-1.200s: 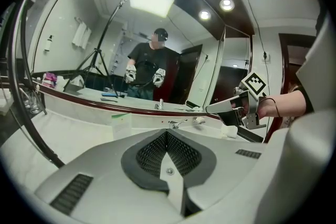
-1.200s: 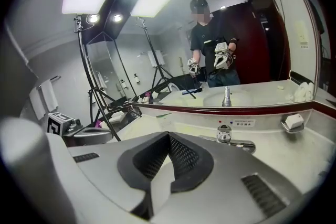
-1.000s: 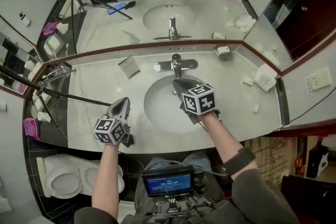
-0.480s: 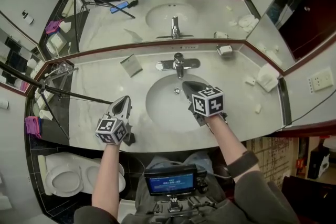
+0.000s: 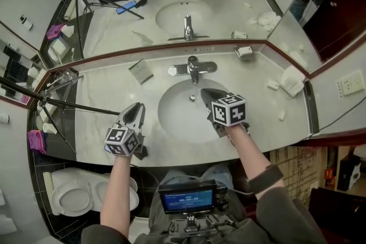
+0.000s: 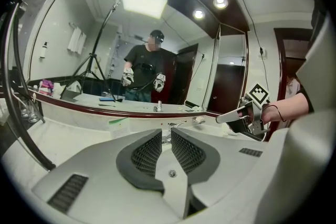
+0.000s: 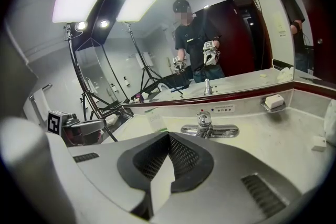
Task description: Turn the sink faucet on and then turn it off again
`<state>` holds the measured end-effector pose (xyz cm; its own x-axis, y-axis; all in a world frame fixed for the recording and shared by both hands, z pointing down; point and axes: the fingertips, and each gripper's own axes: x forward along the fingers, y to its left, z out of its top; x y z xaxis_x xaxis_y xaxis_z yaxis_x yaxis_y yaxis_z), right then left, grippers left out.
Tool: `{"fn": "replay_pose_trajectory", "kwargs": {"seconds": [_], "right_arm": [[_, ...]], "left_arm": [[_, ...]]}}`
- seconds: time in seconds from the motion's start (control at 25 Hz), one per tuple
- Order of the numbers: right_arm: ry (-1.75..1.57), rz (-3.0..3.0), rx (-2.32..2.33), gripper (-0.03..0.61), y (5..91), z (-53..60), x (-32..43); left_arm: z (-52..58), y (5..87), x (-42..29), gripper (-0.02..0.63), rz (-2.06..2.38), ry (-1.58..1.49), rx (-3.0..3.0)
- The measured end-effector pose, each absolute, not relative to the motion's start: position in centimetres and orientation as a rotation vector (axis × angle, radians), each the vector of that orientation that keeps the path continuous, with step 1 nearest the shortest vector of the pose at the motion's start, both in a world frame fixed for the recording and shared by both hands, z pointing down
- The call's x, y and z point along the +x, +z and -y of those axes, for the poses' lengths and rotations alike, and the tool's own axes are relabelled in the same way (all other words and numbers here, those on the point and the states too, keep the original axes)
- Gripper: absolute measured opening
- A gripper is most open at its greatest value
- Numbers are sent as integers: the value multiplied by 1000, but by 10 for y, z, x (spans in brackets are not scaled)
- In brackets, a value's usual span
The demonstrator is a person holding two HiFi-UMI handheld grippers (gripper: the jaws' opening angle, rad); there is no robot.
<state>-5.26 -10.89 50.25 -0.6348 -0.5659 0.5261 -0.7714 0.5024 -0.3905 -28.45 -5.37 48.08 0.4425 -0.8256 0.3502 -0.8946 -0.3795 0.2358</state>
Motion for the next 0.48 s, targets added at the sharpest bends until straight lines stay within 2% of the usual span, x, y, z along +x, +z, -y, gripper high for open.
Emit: {"fn": "replay_pose_trajectory", "kwargs": {"seconds": [0.16, 0.36, 0.48], "right_arm": [[904, 2420, 1120, 11, 506, 112, -50], [937, 2410, 1125, 11, 512, 113, -46], [969, 2395, 1146, 11, 517, 116, -40]], "left_arm": [[58, 481, -279, 64, 1441, 253, 2312], [68, 484, -268, 171, 1393, 337, 2392], [82, 484, -255, 195, 1344, 409, 2457]]}}
